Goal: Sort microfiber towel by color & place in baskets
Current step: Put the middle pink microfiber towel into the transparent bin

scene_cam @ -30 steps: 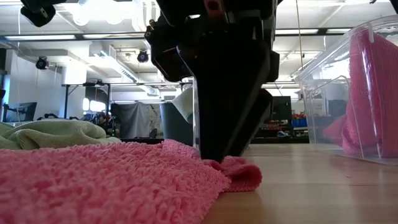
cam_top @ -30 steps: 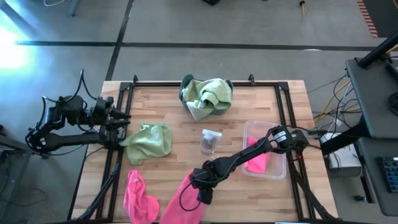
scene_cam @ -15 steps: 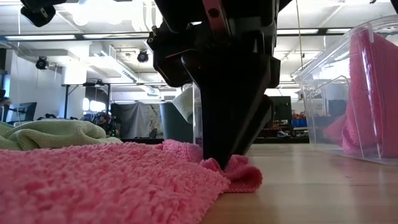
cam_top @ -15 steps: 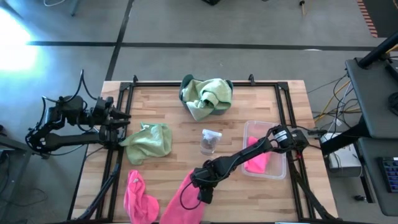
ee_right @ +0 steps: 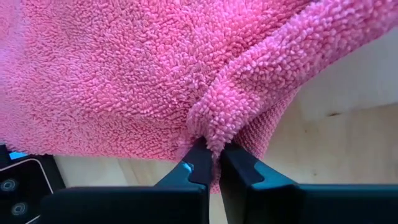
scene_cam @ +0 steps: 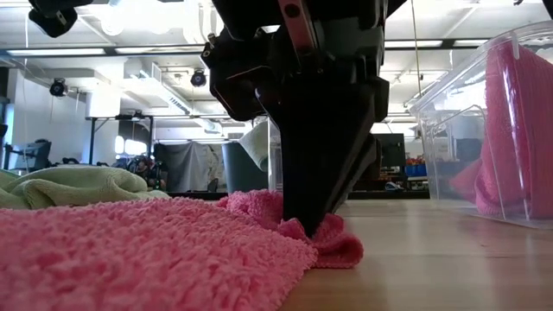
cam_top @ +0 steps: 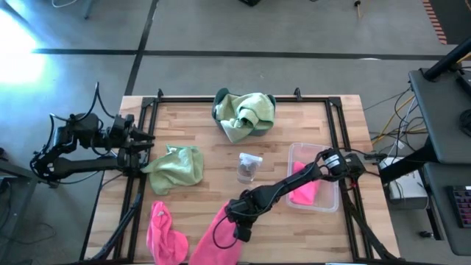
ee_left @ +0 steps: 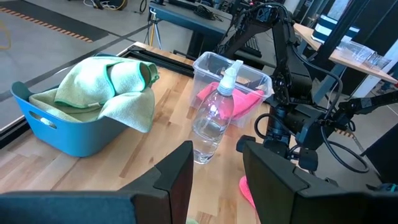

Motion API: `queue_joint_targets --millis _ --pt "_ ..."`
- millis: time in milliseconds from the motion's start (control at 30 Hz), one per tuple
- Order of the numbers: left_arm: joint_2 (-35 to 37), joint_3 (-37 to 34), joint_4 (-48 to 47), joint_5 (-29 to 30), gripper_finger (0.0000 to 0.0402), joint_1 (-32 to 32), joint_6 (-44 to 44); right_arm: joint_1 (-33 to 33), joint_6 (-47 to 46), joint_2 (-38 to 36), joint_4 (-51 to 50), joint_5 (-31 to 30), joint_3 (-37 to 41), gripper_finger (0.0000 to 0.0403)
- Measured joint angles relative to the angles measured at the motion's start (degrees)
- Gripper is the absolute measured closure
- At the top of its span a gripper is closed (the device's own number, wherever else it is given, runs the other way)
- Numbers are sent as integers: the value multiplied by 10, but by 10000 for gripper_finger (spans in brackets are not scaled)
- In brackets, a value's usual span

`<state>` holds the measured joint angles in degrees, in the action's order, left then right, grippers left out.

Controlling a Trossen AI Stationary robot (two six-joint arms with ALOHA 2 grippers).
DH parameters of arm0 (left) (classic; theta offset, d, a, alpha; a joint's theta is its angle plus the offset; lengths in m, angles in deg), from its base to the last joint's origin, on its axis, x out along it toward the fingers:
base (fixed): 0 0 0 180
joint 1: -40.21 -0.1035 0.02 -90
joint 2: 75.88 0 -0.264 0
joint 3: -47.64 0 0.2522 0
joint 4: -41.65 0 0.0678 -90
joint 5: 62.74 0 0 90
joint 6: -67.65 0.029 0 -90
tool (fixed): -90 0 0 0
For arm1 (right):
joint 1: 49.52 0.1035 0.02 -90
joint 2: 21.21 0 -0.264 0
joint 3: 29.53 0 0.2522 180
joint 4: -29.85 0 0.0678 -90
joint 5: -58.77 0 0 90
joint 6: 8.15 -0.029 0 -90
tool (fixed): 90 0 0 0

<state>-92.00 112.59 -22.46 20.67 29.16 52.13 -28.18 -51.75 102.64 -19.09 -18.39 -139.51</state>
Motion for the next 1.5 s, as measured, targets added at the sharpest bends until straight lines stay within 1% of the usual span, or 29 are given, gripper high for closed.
queue_joint_targets --millis 133,267,400,567,767,933,1000,1200,1367,1500 --pt "0 0 0 0 276 0 0 0 0 0 -2 -4 -15 393" --pt "0 0 0 0 276 0 0 0 8 -3 -12 -4 -47 393" --pt "0 0 0 0 276 0 0 0 43 -8 -72 -17 -93 393" --pt "0 0 0 0 276 0 0 0 72 -14 -216 -90 -176 393" --pt "0 0 -4 0 276 0 1 0 73 -26 -366 -191 -286 393" --pt "0 0 -8 0 276 0 15 0 67 -26 -520 -279 -385 393" --pt "0 0 -8 0 276 0 16 0 47 -47 -548 -303 -377 393" --pt "2 0 -10 0 276 0 30 0 8 -142 -549 -313 -321 394" --pt "2 0 -10 0 276 0 33 1 -33 -221 -548 -357 -279 394" --pt "2 0 -10 1 276 0 31 1 -44 -289 -549 -388 -237 394"
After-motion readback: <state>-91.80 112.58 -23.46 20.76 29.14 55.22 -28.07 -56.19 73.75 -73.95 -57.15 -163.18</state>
